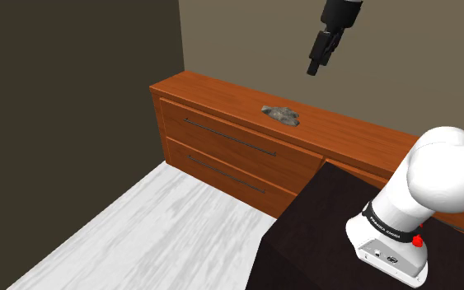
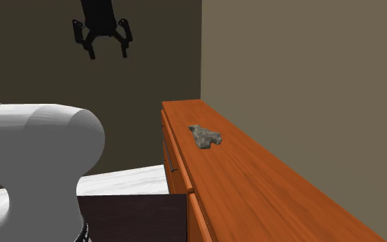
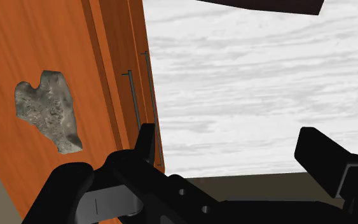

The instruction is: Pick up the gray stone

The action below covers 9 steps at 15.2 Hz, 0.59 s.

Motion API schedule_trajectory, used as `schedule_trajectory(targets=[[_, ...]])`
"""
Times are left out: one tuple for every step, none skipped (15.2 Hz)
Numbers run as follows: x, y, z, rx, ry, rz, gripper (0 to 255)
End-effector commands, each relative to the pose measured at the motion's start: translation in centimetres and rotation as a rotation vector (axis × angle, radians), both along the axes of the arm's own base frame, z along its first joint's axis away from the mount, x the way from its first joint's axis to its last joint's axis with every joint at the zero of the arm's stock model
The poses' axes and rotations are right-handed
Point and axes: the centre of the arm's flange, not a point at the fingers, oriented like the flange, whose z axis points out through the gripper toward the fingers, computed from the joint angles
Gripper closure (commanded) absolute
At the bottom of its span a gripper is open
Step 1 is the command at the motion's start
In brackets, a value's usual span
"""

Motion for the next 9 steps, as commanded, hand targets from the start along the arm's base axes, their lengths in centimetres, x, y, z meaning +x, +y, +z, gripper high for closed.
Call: schedule_trajectory(targets=[[0.0, 0.0, 0.0, 0.000, 0.000, 0.000, 0], [0.5, -1.0, -0.7, 0.004, 0.000, 0.010, 0], [1.1, -2.0, -1.5, 0.009, 0.000, 0.020, 0], [1.7, -3.0, -2.3, 0.013, 0.000, 0.030, 0], [2.3, -4.0, -3.0, 0.018, 0.000, 0.040, 0], [2.8, -5.0, -3.8, 0.022, 0.000, 0.050, 0], [3.4, -6.0, -4.6, 0.027, 0.000, 0.060, 0], [4.1, -6.9, -5.3, 0.031, 0.000, 0.070, 0], [4.7, -7.9, -6.1, 0.036, 0.000, 0.080, 0]])
